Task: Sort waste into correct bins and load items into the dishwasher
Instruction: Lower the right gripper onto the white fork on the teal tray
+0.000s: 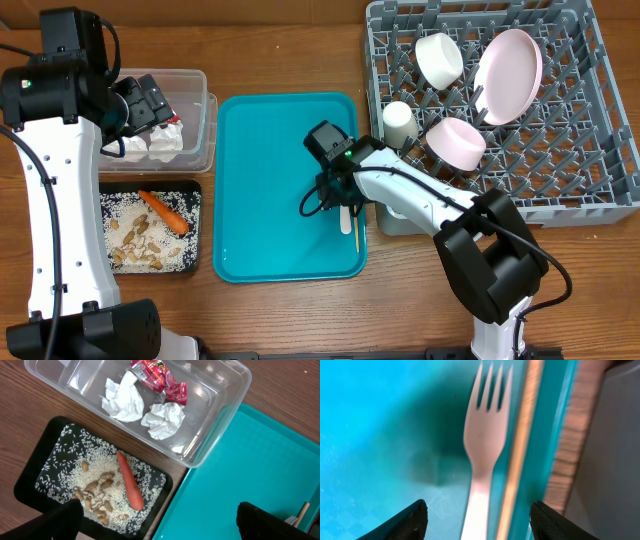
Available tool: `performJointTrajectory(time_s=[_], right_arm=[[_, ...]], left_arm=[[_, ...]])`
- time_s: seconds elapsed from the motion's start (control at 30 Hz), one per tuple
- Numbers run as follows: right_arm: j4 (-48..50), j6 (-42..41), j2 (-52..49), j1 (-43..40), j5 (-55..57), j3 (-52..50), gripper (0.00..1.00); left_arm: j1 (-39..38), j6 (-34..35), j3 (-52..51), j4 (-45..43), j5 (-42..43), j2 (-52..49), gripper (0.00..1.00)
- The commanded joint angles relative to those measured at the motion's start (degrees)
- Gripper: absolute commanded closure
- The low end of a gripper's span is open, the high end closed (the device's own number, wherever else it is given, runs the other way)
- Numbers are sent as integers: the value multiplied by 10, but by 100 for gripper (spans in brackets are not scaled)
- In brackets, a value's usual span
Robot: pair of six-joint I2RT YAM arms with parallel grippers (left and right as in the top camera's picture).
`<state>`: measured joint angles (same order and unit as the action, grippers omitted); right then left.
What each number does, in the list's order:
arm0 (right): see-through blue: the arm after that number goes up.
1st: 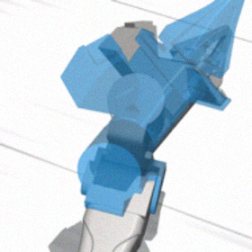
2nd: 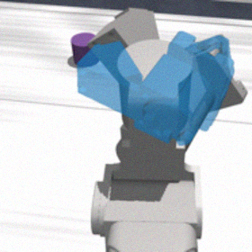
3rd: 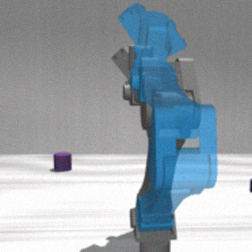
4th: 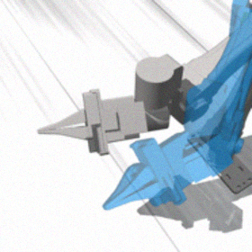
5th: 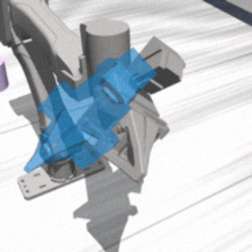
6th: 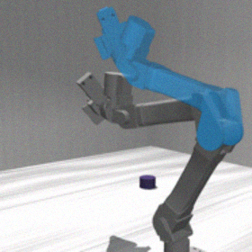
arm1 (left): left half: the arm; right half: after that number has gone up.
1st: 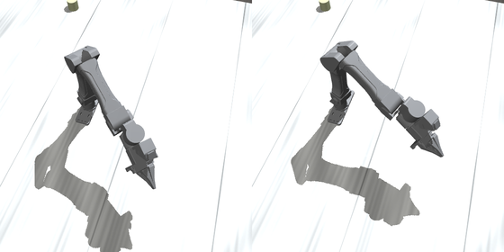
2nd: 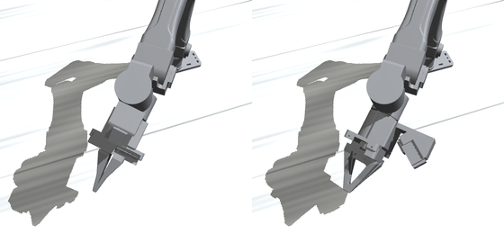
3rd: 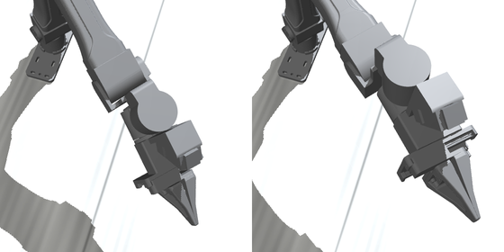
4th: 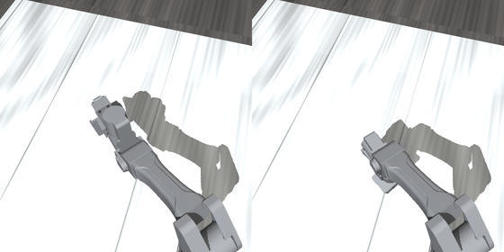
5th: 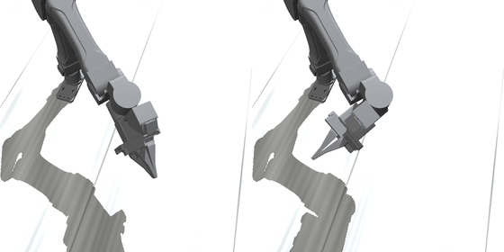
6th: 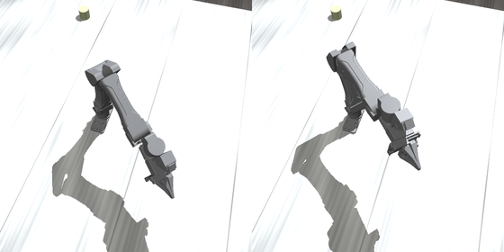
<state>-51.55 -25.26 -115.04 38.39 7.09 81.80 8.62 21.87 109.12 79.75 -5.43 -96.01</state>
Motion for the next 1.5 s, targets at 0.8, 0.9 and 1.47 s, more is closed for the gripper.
performJointTrajectory(time_s=[0.8,0.9,1.47], right_arm=[[8,-39,-9,3,-84,39,0],[18,-39,-9,3,-115,39,0],[-3,-77,-10,2,-54,39,49]], left_arm=[[-2,-11,9,1,-3,5,0],[-2,-11,9,1,-3,5,0],[-2,-11,9,1,-3,5,0]])
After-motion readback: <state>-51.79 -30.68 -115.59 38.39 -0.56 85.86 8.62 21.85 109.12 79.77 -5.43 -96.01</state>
